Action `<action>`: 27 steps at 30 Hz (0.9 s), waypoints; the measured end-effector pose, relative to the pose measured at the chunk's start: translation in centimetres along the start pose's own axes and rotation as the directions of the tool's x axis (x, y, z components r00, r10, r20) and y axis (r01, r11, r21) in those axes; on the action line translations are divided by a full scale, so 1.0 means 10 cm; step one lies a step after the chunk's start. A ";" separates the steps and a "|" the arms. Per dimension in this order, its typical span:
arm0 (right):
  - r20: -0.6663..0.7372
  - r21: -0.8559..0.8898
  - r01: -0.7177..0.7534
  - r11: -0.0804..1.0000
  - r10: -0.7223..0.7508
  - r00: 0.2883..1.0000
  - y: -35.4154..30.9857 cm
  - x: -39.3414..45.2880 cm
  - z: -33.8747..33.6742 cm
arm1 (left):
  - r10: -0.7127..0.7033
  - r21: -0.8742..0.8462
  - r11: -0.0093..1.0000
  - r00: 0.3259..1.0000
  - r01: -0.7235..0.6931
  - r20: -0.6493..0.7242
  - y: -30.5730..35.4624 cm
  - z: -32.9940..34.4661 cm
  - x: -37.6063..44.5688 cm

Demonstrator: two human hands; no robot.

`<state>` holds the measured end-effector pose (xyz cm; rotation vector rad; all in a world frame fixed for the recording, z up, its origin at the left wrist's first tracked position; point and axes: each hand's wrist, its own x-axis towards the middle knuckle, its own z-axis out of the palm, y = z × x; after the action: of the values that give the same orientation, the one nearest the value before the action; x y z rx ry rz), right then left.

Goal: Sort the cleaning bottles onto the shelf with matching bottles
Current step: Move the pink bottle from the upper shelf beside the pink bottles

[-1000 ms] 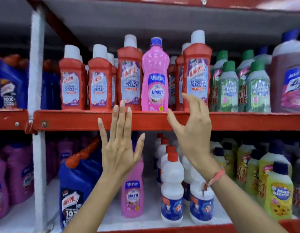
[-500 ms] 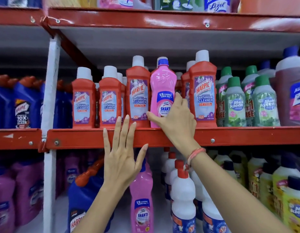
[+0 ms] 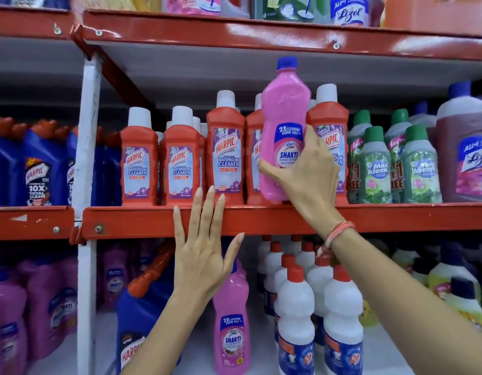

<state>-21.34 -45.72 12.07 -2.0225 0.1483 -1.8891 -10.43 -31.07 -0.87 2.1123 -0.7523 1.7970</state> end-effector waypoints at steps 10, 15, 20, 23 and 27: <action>-0.039 0.045 -0.047 0.998 0.049 0.998 -0.09 -0.57 -0.41 | 0.020 -0.065 0.998 1.000 -0.020 -0.001 -0.01 -0.22 -0.50; 0.004 0.067 -0.113 0.991 0.113 0.994 -0.03 -1.15 -0.41 | 0.013 -0.059 0.998 0.999 -0.011 0.041 -0.06 -0.21 -1.01; 0.091 0.137 -0.185 0.973 0.173 0.981 0.04 -1.69 -0.30 | -0.014 -0.153 0.988 0.988 0.037 0.152 -0.07 -0.18 -1.44; 0.140 0.152 -0.241 0.958 0.221 0.965 0.11 -1.99 -0.19 | -0.009 -0.163 0.985 0.973 0.048 0.229 -0.07 -0.14 -1.69; 0.213 0.146 -0.312 0.939 0.278 0.937 0.23 -2.29 -0.02 | 0.005 -0.159 0.986 0.952 0.046 0.305 -0.10 -0.06 -1.94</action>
<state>-23.38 -40.52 -10.28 -1.9229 0.2130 -1.4646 -12.25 -25.80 -19.54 2.3011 -0.9135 1.3586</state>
